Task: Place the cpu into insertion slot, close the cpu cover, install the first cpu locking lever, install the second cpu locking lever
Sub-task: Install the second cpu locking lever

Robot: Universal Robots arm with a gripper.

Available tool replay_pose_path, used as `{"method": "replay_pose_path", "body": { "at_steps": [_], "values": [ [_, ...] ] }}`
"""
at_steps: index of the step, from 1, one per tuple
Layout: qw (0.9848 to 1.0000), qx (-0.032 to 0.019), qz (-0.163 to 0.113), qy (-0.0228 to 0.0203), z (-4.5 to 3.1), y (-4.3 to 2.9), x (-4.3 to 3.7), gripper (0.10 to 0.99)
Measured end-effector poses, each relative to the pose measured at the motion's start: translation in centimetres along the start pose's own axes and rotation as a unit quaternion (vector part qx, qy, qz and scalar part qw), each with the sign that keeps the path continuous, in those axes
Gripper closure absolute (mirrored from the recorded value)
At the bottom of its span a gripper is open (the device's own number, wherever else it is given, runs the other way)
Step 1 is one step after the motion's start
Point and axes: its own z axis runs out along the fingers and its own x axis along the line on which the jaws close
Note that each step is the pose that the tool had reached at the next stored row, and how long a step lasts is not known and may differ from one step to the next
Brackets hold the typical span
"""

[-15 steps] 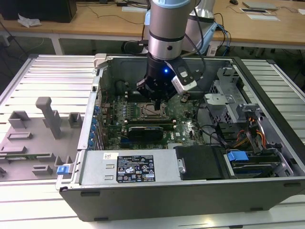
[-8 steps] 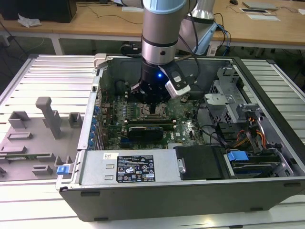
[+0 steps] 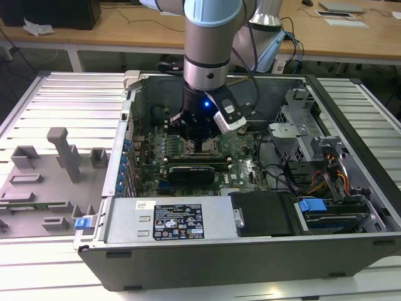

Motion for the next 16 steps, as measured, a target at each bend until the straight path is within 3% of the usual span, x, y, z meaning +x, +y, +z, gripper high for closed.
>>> {"method": "replay_pose_path", "body": {
  "at_steps": [6, 16],
  "values": [
    [1.0000, -0.0017, 0.002, -0.0009, 0.94, -0.01, 0.67, 0.980],
    [0.9999, -0.0115, 0.007, -0.0039, 1.59, -0.10, 1.08, 0.980]
  ]
}}
